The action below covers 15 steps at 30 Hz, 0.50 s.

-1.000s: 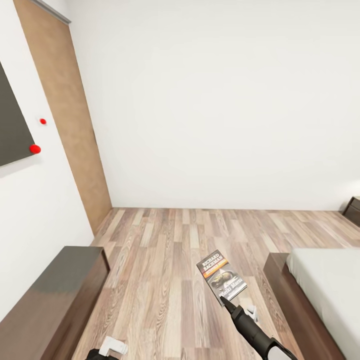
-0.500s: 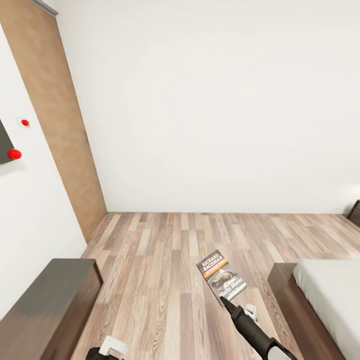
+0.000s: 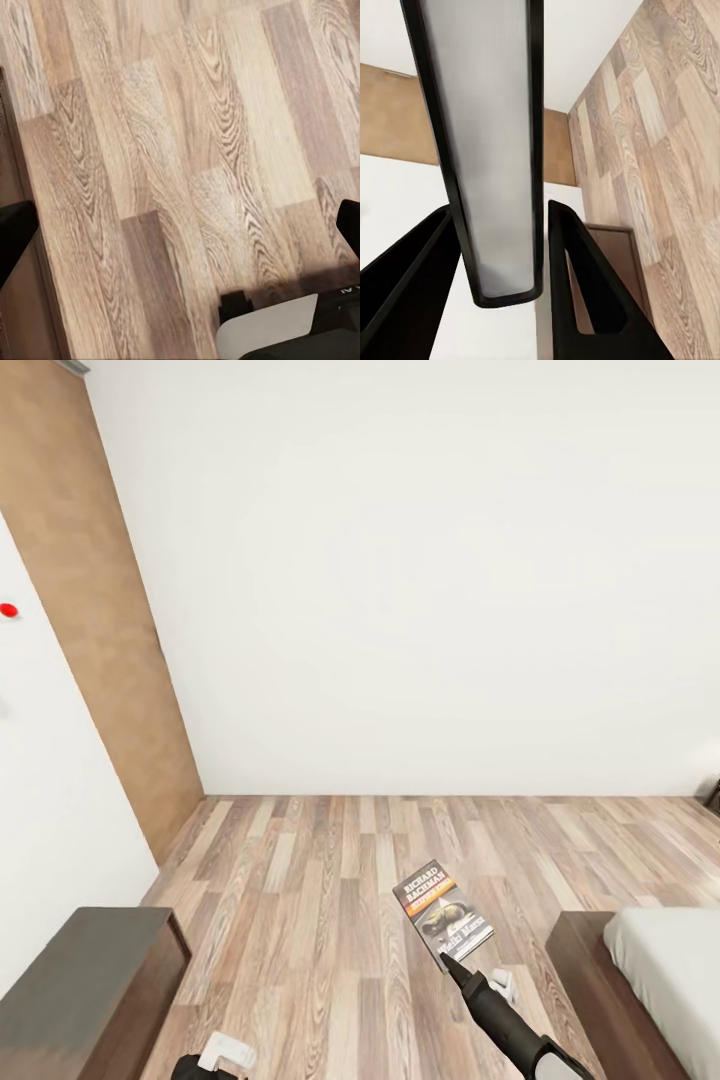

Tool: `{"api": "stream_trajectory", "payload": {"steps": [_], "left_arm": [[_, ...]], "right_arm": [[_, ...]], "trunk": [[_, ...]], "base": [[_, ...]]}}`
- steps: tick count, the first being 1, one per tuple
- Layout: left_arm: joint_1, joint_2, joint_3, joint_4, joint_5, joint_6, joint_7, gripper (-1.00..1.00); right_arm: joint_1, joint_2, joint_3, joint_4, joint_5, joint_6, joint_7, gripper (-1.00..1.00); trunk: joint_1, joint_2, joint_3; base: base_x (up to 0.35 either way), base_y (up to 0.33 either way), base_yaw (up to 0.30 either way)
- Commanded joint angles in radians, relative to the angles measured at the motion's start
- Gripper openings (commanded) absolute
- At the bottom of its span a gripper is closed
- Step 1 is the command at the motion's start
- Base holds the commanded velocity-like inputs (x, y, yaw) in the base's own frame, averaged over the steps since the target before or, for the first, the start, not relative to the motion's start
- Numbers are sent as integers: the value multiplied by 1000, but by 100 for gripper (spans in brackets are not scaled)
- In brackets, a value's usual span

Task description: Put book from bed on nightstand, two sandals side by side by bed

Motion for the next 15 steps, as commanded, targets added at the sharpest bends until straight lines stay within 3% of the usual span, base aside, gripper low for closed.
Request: {"api": "stream_trajectory", "payload": {"steps": [1,15], "left_arm": [[0,1,-1,-3,-11,5,-3,100],[0,1,-1,-3,-11,5,-3,100]], "right_arm": [[-1,-1,3,0,-12,10,3,-100],[-1,-1,3,0,-12,10,3,-100]], "trunk": [[1,-2,-2],[1,-2,-2]], "base": [[339,0,-121],[339,0,-231]]}}
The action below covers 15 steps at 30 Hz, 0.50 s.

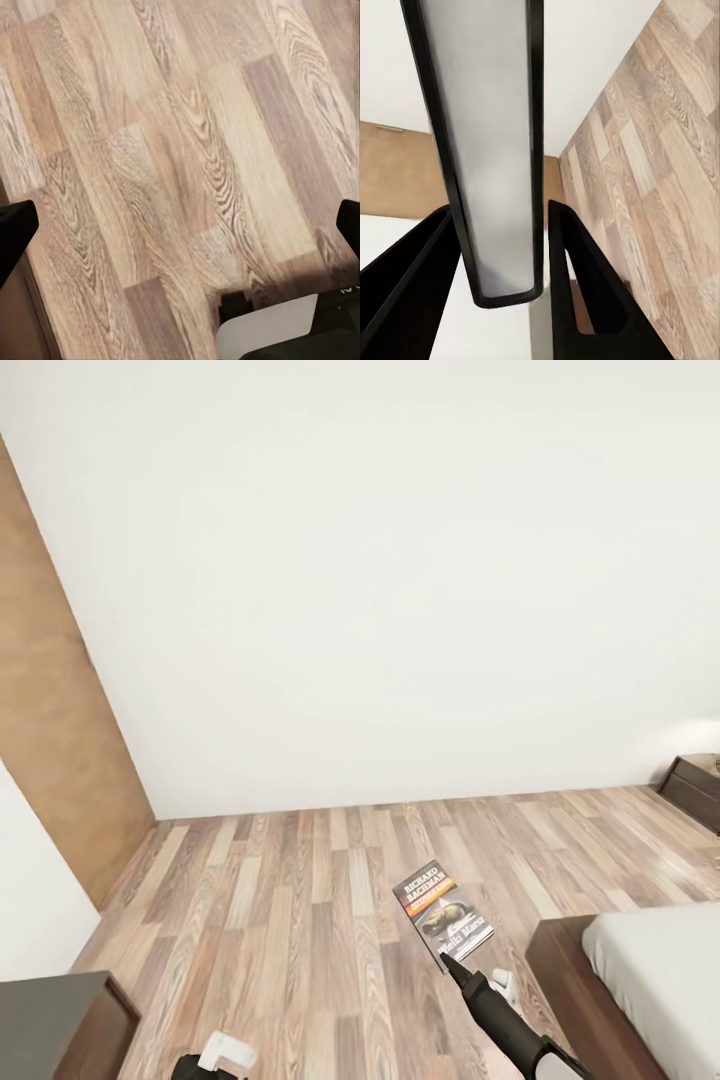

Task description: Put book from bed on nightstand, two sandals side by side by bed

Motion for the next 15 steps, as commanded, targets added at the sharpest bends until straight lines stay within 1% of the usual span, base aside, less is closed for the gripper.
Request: {"api": "stream_trajectory", "payload": {"steps": [1,4,7,15], "left_arm": [[0,1,-1,-3,-11,6,-3,100],[0,1,-1,-3,-11,6,-3,100],[0,1,-1,-3,-11,6,-3,100],[0,1,-1,-3,-11,6,-3,100]], "right_arm": [[-1,0,3,0,-12,10,3,-100],[-1,0,3,0,-12,10,3,-100],[-1,1,3,0,-12,10,3,-100],[-1,3,3,0,-12,9,3,-100]], "trunk": [[1,-2,-2],[1,-2,-2],[1,-2,-2],[1,-2,-2]], "base": [[339,0,-260],[339,0,-222],[339,0,-125],[339,0,-40]]}}
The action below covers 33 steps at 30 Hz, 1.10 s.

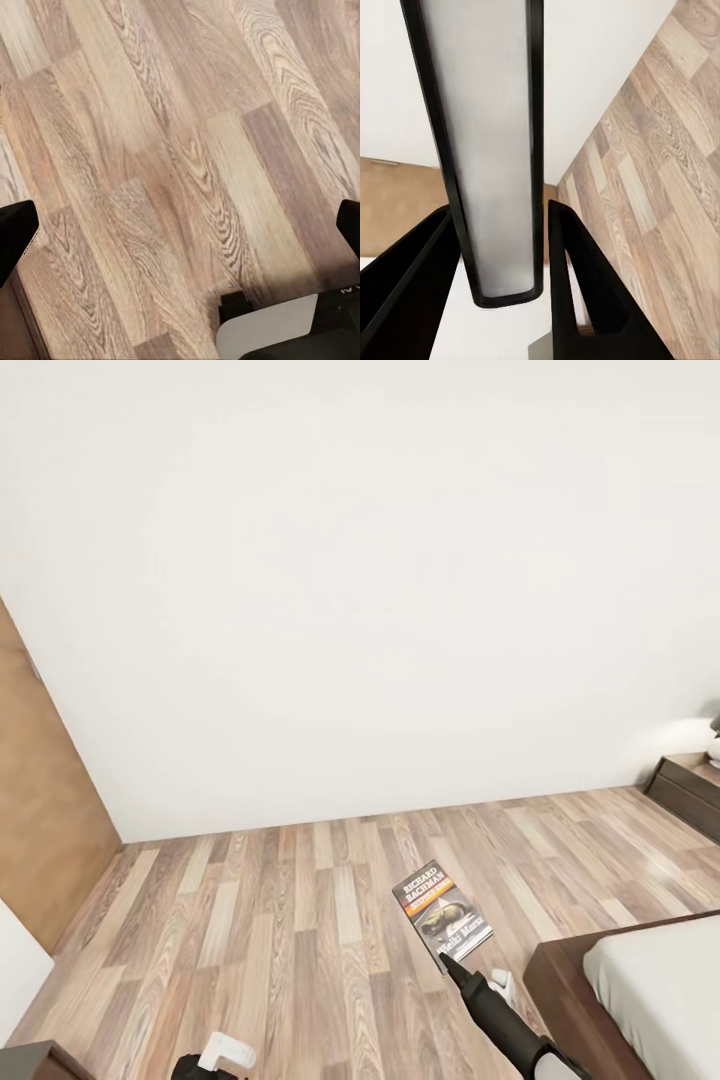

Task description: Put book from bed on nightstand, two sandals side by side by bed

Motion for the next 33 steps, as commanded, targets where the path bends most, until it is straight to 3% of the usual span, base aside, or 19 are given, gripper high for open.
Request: {"api": "stream_trajectory", "payload": {"steps": [1,33], "left_arm": [[0,1,-1,-3,-11,5,-3,100],[0,1,-1,-4,-11,5,-3,100]], "right_arm": [[-1,0,3,0,-12,10,3,-100],[-1,0,3,0,-12,9,3,-100]], "trunk": [[1,-2,-2],[1,-2,-2]], "base": [[339,0,-11],[339,0,-1]]}}
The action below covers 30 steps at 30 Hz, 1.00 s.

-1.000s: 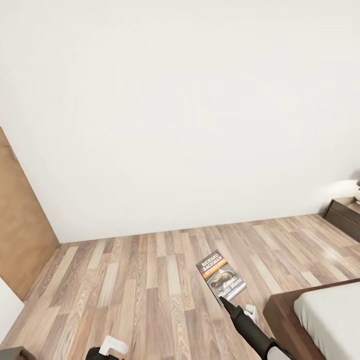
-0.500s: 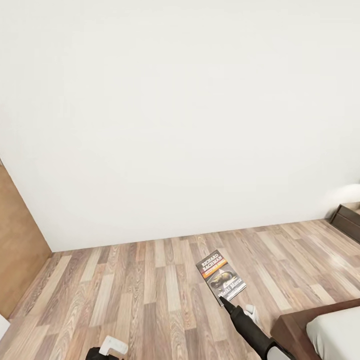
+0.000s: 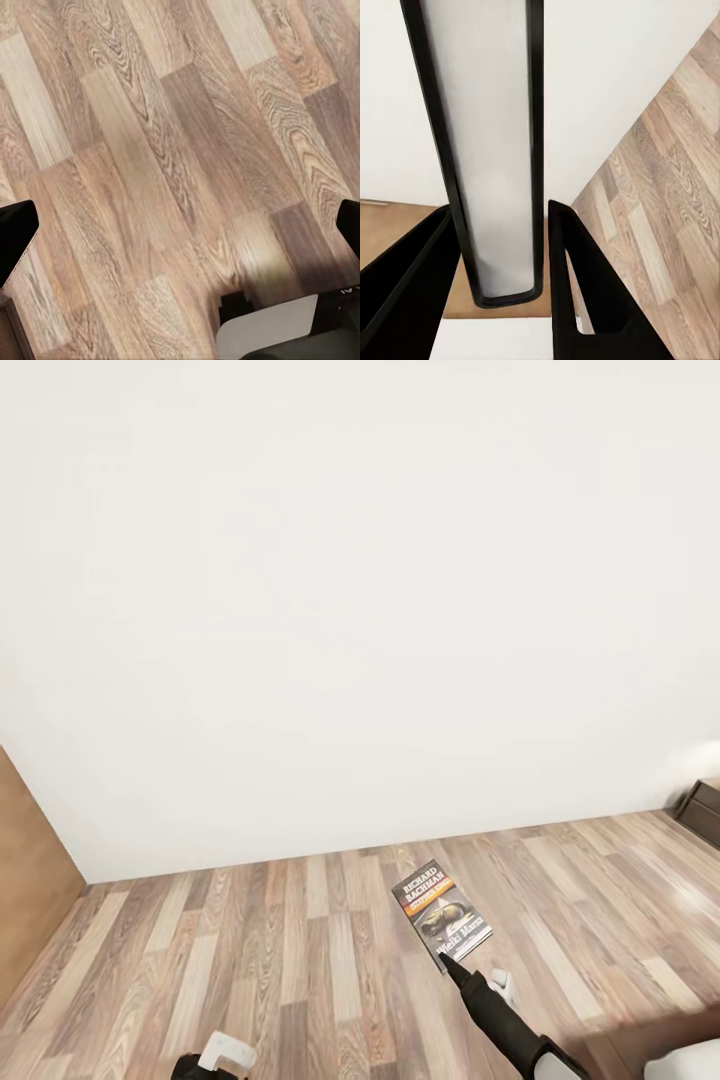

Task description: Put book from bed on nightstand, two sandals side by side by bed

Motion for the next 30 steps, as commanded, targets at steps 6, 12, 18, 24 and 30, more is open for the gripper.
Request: {"api": "stream_trajectory", "payload": {"steps": [6,12,18,24,30], "left_arm": [[0,1,-1,-2,-11,6,-3,100],[0,1,-1,-2,-11,5,-3,100],[0,1,-1,-2,-11,5,-3,100],[0,1,-1,-1,-11,5,-3,100],[0,0,-1,-2,-11,6,-3,100]], "right_arm": [[-1,0,3,0,-12,10,4,-100],[-1,-1,3,0,-12,11,4,-100],[-1,-1,3,0,-12,11,5,-100],[-1,-1,3,0,-12,11,4,-100],[-1,-1,3,0,-12,10,3,-100]], "trunk": [[1,-2,-2],[1,-2,-2],[1,-2,-2],[1,-2,-2],[1,-2,-2]], "base": [[339,22,-79],[339,80,-219],[339,101,-250],[338,107,-120],[330,120,-45]]}}
